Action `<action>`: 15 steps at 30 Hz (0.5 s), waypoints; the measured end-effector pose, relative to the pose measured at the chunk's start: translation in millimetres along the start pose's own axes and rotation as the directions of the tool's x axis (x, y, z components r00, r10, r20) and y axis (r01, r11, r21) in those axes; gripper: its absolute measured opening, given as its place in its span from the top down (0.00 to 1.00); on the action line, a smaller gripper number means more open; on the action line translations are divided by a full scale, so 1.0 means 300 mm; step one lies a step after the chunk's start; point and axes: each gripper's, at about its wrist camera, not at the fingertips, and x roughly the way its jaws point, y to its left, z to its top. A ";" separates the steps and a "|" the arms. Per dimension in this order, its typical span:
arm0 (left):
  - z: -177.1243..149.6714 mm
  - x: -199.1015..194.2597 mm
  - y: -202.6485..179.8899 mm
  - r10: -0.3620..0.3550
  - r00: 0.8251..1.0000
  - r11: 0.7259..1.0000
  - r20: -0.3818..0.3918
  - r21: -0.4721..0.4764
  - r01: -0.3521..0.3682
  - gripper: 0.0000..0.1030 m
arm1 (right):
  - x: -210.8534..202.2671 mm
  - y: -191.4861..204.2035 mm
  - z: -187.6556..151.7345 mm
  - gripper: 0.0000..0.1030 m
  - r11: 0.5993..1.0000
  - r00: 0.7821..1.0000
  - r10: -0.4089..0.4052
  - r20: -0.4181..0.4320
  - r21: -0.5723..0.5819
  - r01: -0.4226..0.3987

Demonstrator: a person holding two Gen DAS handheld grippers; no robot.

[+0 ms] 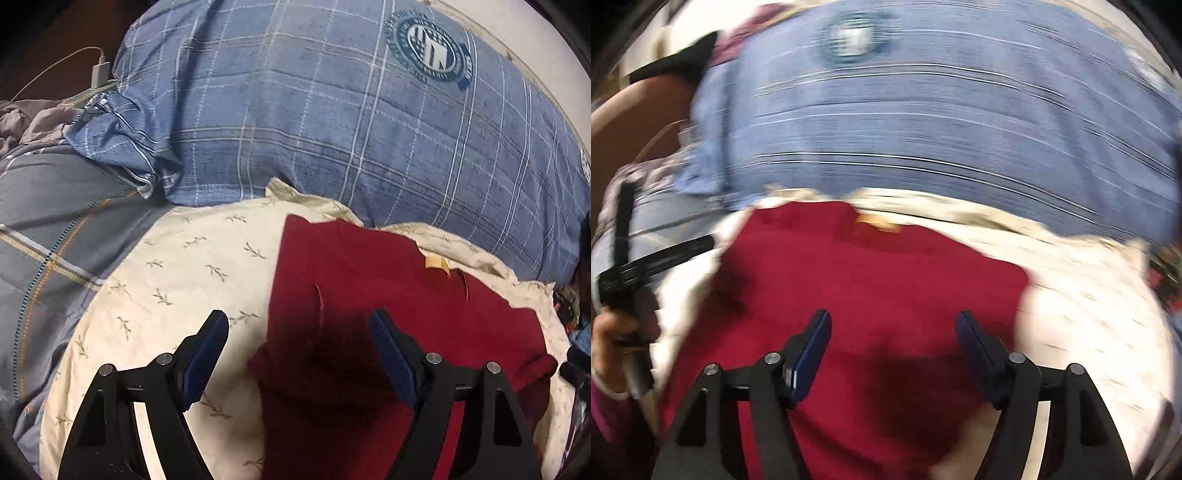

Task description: Fold small clothes

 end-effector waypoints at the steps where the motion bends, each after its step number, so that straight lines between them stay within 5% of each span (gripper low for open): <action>1: -0.004 0.010 -0.005 0.005 1.000 1.000 -0.005 0.005 -0.005 0.24 | 0.012 -0.046 0.004 0.32 0.998 1.000 0.017 -0.010 0.055 -0.016; 3: -0.012 0.029 -0.014 0.015 1.000 1.000 -0.020 0.013 -0.015 0.24 | 0.048 -0.100 0.010 0.40 0.992 0.998 0.053 -0.018 0.120 -0.050; 5: -0.020 0.051 -0.021 0.022 0.999 1.000 -0.039 0.016 -0.022 0.24 | 0.108 -0.095 -0.007 0.76 0.997 0.996 0.015 -0.083 0.074 -0.009; 8: -0.030 0.075 -0.025 0.033 0.997 0.999 -0.064 0.023 -0.032 0.24 | 0.160 -0.092 -0.091 0.80 0.999 0.982 -0.042 -0.186 0.003 0.043; 11: -0.023 0.082 -0.026 0.030 0.997 0.999 -0.066 0.021 -0.029 0.24 | 0.103 -0.067 -0.142 0.81 0.994 0.985 -0.094 -0.146 -0.068 0.085; 15: -0.023 0.082 -0.021 0.027 0.997 1.000 -0.069 0.016 -0.026 0.24 | 0.018 -0.110 -0.147 0.77 0.996 0.984 -0.092 -0.153 -0.012 0.091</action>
